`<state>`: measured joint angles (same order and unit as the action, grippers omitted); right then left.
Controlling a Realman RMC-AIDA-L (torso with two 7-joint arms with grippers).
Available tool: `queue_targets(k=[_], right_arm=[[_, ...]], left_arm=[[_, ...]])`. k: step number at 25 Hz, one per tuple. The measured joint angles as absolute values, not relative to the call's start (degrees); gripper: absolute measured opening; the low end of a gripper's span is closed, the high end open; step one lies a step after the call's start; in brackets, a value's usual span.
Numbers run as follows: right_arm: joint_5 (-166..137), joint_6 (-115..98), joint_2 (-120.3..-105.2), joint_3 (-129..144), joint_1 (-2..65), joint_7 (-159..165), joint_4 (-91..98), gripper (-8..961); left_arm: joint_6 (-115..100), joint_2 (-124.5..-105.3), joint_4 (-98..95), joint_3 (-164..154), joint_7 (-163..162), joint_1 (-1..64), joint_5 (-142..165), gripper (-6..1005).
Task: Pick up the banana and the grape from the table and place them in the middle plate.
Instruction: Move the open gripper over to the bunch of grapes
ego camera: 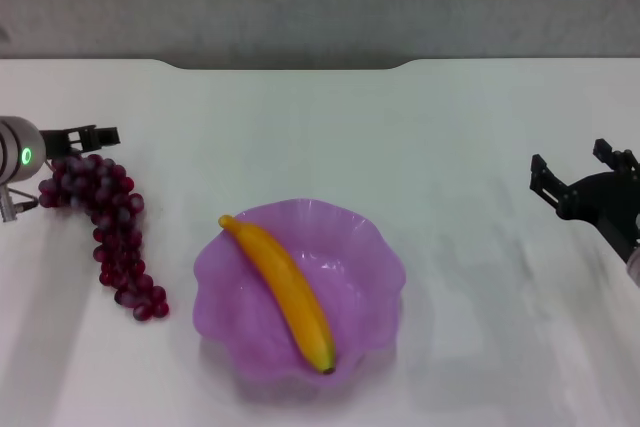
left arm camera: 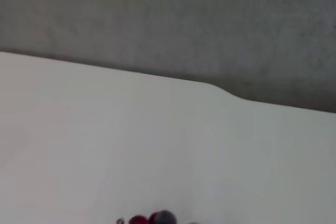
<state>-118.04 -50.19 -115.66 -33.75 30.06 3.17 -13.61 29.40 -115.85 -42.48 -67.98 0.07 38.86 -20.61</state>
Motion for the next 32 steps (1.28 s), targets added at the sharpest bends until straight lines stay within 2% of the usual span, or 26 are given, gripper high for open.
queue_targets(k=[7, 20, 31, 32], right_arm=[[-118.04, -50.19, -115.66, -33.32, 29.90, 3.16, -13.63, 839], [-118.04, -50.25, -115.66, -32.61, 29.79, 3.16, -14.33, 834], [-118.03, -50.34, -115.66, -32.61, 29.91, 3.17, -14.42, 830], [-118.04, -50.34, -115.66, -32.60, 29.97, 3.16, -14.49, 829]], left_arm=[[27.17, -115.41, -38.61, -67.94, 0.10, 39.07, -20.92, 882], [22.39, -115.74, -34.67, -67.94, 0.45, 39.38, -21.00, 877], [19.86, -116.08, -33.15, -68.20, 0.75, 39.57, -21.09, 794], [19.74, -116.11, -32.96, -68.20, 0.76, 39.77, -21.10, 764]])
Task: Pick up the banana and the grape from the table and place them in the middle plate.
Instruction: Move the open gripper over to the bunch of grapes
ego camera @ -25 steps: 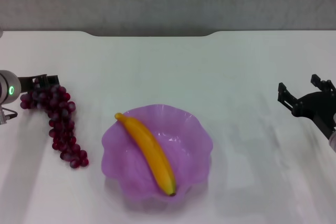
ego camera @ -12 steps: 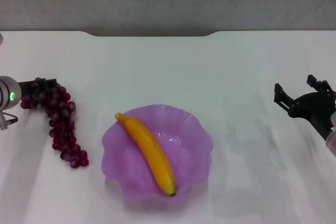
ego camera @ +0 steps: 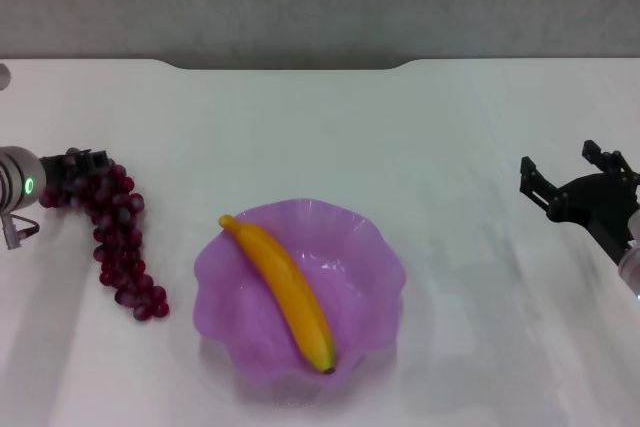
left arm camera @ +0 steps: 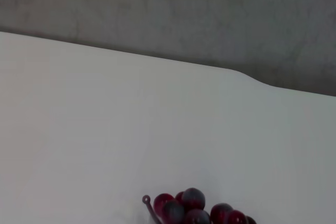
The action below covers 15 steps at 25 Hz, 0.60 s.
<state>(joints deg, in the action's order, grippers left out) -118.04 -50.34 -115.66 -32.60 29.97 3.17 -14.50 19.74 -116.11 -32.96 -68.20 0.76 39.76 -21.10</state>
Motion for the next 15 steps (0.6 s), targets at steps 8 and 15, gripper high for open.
queue_targets(k=[8, 15], right_arm=[[-118.03, -50.34, -115.66, -32.60, 30.03, 3.16, -14.65, 826], [-118.03, -50.38, -115.66, -32.61, 30.06, 3.16, -14.68, 824]], left_arm=[[17.80, -116.26, -29.98, -68.52, 0.79, 41.53, -21.27, 729], [16.98, -116.28, -29.47, -68.51, 0.79, 41.71, -21.28, 699]])
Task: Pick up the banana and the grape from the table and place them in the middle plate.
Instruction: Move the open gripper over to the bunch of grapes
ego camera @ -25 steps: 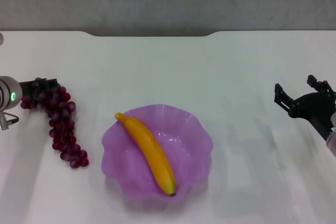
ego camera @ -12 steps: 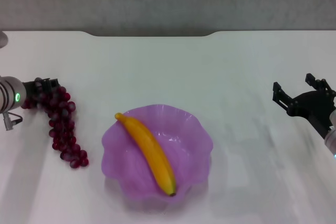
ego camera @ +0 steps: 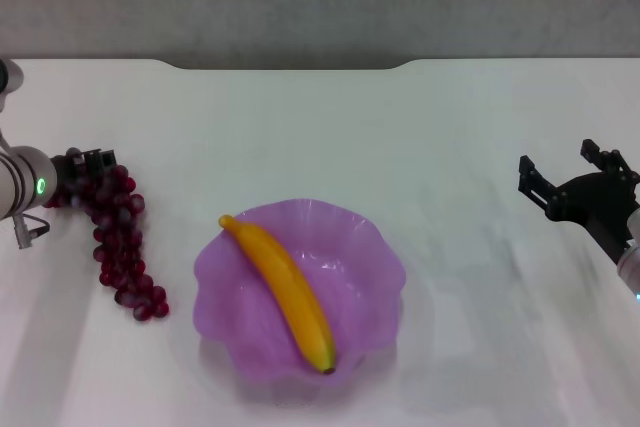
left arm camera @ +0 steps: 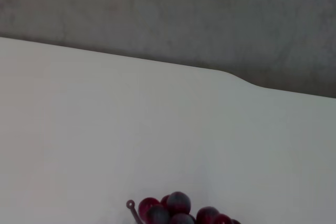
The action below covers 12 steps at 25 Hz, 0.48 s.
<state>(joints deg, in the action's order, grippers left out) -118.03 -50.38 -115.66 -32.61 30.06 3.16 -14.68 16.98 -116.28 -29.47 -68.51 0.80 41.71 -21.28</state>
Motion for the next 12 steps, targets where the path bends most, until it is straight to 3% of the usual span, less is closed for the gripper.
queue_targets(k=[8, 12], right_arm=[[-118.04, -50.51, -115.66, -32.61, 29.84, 3.16, -15.18, 821], [-118.04, -50.64, -115.66, -32.48, 29.82, 3.16, -15.21, 819]], left_arm=[[15.07, -116.25, -28.12, -68.49, 0.79, 41.65, -21.89, 626], [13.37, -116.23, -27.22, -68.50, 0.79, 41.51, -21.89, 516]])
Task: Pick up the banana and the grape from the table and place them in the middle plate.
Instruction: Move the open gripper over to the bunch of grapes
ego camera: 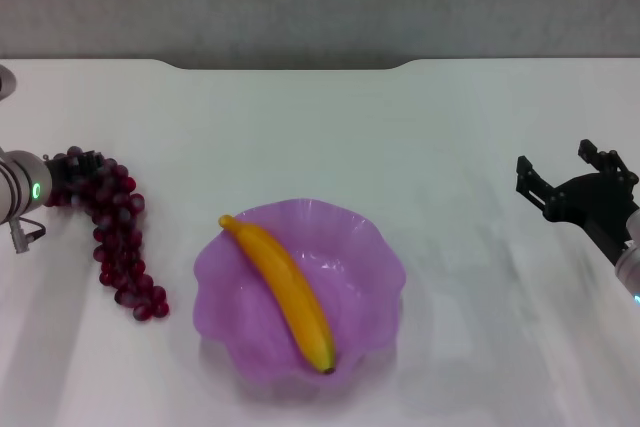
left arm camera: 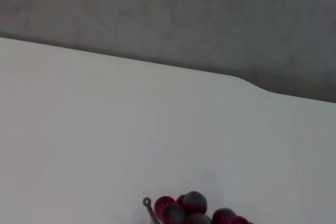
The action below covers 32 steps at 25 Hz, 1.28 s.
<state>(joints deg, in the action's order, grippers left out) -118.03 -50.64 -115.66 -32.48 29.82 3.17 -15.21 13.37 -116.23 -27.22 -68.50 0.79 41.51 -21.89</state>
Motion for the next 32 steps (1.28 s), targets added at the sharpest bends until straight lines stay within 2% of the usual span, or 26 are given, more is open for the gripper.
queue_targets(k=[1, 15, 26, 32], right_arm=[[-118.04, -50.69, -115.66, -32.43, 29.81, 3.16, -15.21, 819], [-118.04, -51.00, -115.64, -31.91, 29.61, 3.16, -16.21, 813], [-118.04, -51.01, -115.67, -31.85, 29.09, 3.17, -16.10, 809], [-118.04, -51.00, -115.66, -31.85, 29.07, 3.16, -15.88, 807]], left_arm=[[13.10, -116.22, -27.05, -68.48, 0.79, 41.52, -21.89, 488], [11.24, -116.16, -25.18, -68.25, 0.79, 41.29, -21.88, 488], [10.71, -116.31, -25.18, -68.57, 0.79, 41.18, -21.89, 384], [10.62, -116.42, -25.22, -68.64, 0.79, 40.91, -21.89, 211]])
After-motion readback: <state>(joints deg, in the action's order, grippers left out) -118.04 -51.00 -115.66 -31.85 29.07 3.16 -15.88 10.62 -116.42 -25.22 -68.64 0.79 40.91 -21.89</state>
